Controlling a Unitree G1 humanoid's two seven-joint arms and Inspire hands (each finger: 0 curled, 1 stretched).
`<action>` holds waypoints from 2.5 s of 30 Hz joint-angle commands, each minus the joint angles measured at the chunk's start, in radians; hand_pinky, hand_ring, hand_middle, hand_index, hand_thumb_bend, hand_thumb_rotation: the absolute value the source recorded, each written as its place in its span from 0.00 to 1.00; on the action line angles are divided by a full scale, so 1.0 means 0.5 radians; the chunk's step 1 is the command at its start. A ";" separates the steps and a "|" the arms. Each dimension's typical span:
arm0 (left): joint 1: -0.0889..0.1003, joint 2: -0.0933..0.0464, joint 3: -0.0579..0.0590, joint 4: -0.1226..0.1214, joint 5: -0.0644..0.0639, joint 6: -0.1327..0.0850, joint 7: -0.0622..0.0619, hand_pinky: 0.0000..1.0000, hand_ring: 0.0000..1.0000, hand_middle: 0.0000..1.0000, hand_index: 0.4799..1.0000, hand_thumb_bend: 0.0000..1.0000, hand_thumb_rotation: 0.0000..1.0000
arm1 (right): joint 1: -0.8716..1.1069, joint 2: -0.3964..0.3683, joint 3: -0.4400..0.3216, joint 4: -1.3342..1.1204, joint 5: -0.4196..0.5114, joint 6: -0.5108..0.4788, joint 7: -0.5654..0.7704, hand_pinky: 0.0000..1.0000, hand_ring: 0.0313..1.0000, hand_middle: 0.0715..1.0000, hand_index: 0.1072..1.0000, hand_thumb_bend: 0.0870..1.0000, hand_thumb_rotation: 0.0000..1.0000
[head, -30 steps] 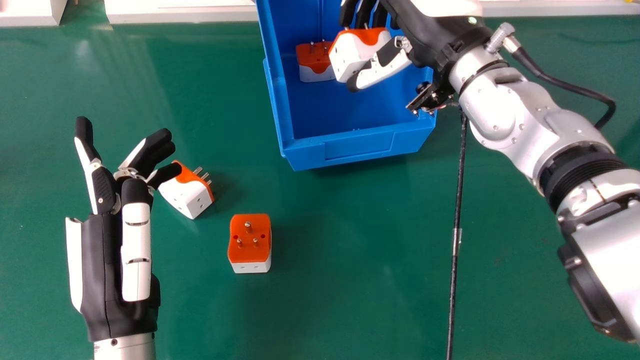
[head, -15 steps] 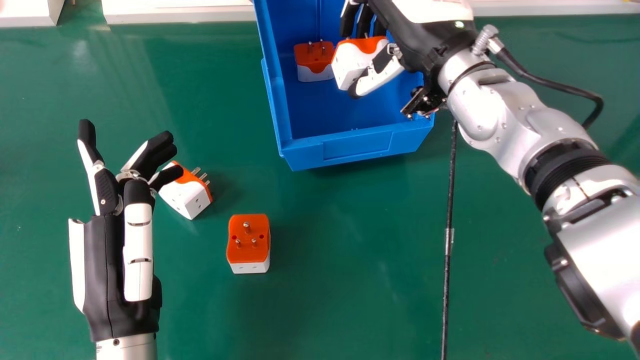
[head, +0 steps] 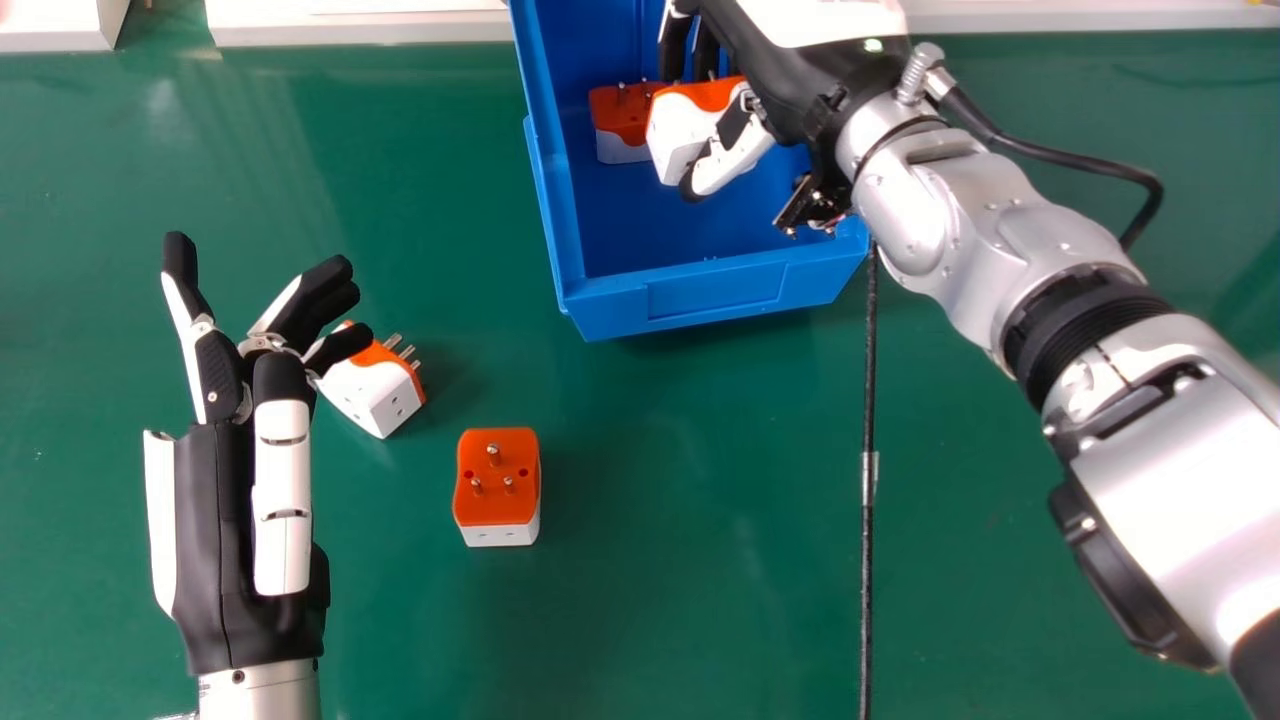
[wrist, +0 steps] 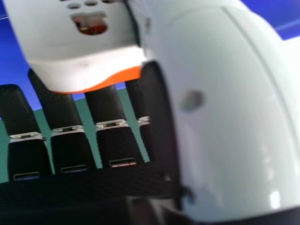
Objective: Pick all objects and put in blue box
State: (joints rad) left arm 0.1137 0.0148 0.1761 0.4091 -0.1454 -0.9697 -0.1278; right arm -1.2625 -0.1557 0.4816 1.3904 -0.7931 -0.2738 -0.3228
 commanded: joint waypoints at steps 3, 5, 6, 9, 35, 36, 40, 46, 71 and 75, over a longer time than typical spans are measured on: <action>0.007 -0.019 -0.013 -0.053 0.041 -0.061 0.019 0.75 0.82 0.82 0.57 0.47 0.89 | -0.271 -0.017 -0.003 -0.035 0.011 0.063 -0.058 0.41 0.40 0.47 0.44 0.47 0.00; 0.009 -0.025 -0.013 -0.058 0.049 -0.065 0.026 0.75 0.82 0.82 0.57 0.48 0.89 | -0.262 -0.006 0.001 -0.029 0.012 0.081 -0.046 0.41 0.40 0.47 0.43 0.47 0.00; 0.009 -0.027 -0.014 -0.054 0.051 -0.068 0.027 0.75 0.81 0.82 0.56 0.48 0.89 | -0.258 -0.004 0.004 -0.027 0.010 0.091 -0.040 0.42 0.41 0.47 0.43 0.47 0.00; 0.007 -0.030 -0.018 -0.039 0.058 -0.075 0.035 0.75 0.81 0.82 0.57 0.48 0.89 | -0.251 -0.009 -0.003 -0.024 0.021 0.105 -0.021 0.42 0.41 0.47 0.43 0.47 0.00; -0.022 -0.001 -0.023 -0.017 0.035 -0.061 0.039 0.75 0.82 0.82 0.52 0.49 0.90 | -0.275 -0.016 -0.102 -0.038 0.144 0.108 0.276 0.62 0.81 0.86 0.82 1.00 0.19; -0.025 0.000 -0.023 -0.012 0.033 -0.063 0.038 0.75 0.82 0.82 0.52 0.49 0.90 | -0.277 -0.018 -0.094 -0.038 0.138 0.111 0.271 0.62 0.80 0.86 0.82 1.00 0.19; -0.028 0.001 -0.025 -0.006 0.023 -0.059 0.032 0.75 0.82 0.82 0.52 0.49 0.90 | -0.284 -0.017 -0.089 -0.038 0.140 0.112 0.267 0.62 0.80 0.86 0.82 1.00 0.21; -0.012 0.002 -0.024 -0.023 0.036 -0.059 0.037 0.75 0.82 0.82 0.52 0.49 0.90 | -0.287 -0.018 -0.061 -0.041 0.117 0.101 0.243 0.63 0.80 0.86 0.82 1.00 0.23; -0.026 0.014 0.000 -0.016 0.024 -0.037 0.050 0.76 0.82 0.82 0.56 0.51 0.89 | 0.362 -0.454 -0.466 -0.433 0.517 -1.049 0.035 0.51 0.62 0.66 0.66 0.83 0.24; -0.025 0.025 0.008 -0.019 0.029 -0.030 0.051 0.76 0.82 0.82 0.56 0.51 0.89 | 0.637 -0.535 -0.546 -0.620 0.666 -1.240 0.137 0.54 0.63 0.67 0.67 0.84 0.25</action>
State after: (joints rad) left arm 0.1027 0.0185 0.1755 0.4136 -0.1366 -0.9719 -0.1046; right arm -0.9759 -0.4061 0.2282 1.1327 -0.4981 -0.8475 -0.2690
